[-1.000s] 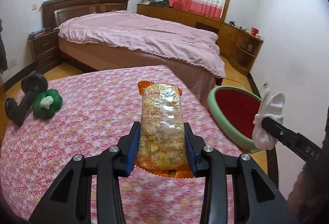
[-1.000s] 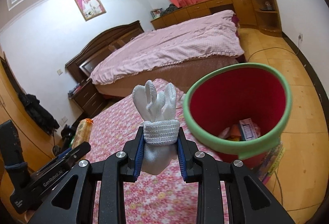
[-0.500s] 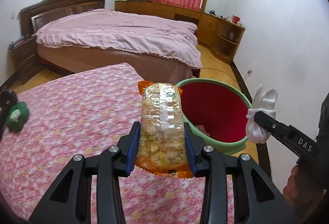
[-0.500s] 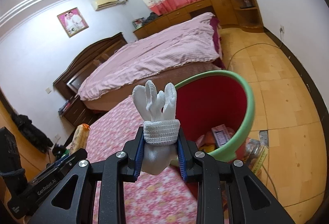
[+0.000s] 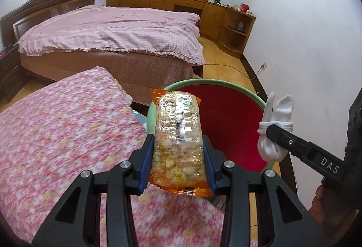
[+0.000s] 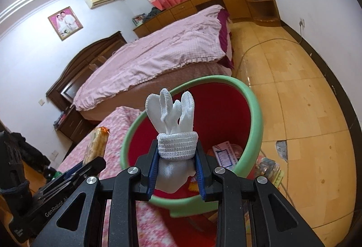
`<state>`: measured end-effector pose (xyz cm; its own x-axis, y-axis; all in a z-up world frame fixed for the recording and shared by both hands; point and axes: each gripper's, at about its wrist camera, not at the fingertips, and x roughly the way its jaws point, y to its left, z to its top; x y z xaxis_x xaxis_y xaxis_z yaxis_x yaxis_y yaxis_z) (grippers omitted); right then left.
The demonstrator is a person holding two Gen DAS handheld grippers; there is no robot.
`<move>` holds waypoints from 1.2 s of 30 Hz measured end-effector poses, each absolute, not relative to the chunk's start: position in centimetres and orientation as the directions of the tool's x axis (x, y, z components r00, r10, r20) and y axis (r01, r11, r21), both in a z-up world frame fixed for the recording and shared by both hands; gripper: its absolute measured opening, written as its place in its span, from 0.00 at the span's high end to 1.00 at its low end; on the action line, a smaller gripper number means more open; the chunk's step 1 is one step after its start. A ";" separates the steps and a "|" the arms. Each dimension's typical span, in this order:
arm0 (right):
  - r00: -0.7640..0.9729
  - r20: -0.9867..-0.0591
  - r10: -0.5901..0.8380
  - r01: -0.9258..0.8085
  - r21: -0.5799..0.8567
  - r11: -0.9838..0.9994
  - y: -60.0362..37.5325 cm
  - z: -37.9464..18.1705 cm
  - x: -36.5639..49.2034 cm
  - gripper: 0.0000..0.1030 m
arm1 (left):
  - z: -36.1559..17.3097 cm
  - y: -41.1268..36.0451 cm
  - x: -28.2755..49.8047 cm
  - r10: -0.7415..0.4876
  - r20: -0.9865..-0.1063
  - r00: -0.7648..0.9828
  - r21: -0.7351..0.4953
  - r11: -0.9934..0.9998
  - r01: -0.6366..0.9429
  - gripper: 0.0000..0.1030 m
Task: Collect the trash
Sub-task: 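Carry the snack bag and cloth bunny with both grippers over the bucket, then open both grippers to drop the snack bag and bunny into the bucket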
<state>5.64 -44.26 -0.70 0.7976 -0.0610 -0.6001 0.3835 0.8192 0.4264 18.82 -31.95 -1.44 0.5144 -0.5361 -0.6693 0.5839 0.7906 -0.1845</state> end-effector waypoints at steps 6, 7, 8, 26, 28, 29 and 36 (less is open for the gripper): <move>0.778 -0.626 -0.061 0.402 0.420 0.814 -45.3 -2.4 7.0 0.71 | -3.0 -33.7 19.9 -0.538 -0.687 0.489 -0.185 0.780 0.598 0.61; 0.774 -0.631 -0.060 0.405 0.420 0.812 -45.4 -2.6 7.1 0.71 | -3.2 -33.9 20.0 -0.538 -0.690 0.485 -0.186 0.778 0.600 0.61; 0.771 -0.634 -0.060 0.408 0.419 0.811 -45.3 -2.8 7.2 0.71 | -3.4 -34.1 20.1 -0.537 -0.693 0.480 -0.186 0.777 0.602 0.61; 0.760 -0.649 -0.049 0.424 0.436 0.794 -46.7 -4.1 7.8 0.63 | -3.9 -34.3 20.4 -0.524 -0.701 0.483 -0.171 0.782 0.599 0.51; 0.760 -0.649 -0.040 0.412 0.432 0.802 -46.5 -4.0 7.7 0.57 | -3.6 -34.0 20.2 -0.525 -0.702 0.481 -0.176 0.782 0.598 0.51; 0.759 -0.650 -0.037 0.409 0.431 0.805 -46.5 -4.0 7.8 0.54 | -3.5 -33.7 20.1 -0.526 -0.701 0.481 -0.179 0.783 0.595 0.51; 0.763 -0.646 -0.024 0.389 0.429 0.815 -45.4 -3.0 7.5 0.53 | -2.1 -31.7 19.1 -0.510 -0.697 0.504 -0.178 0.803 0.568 0.51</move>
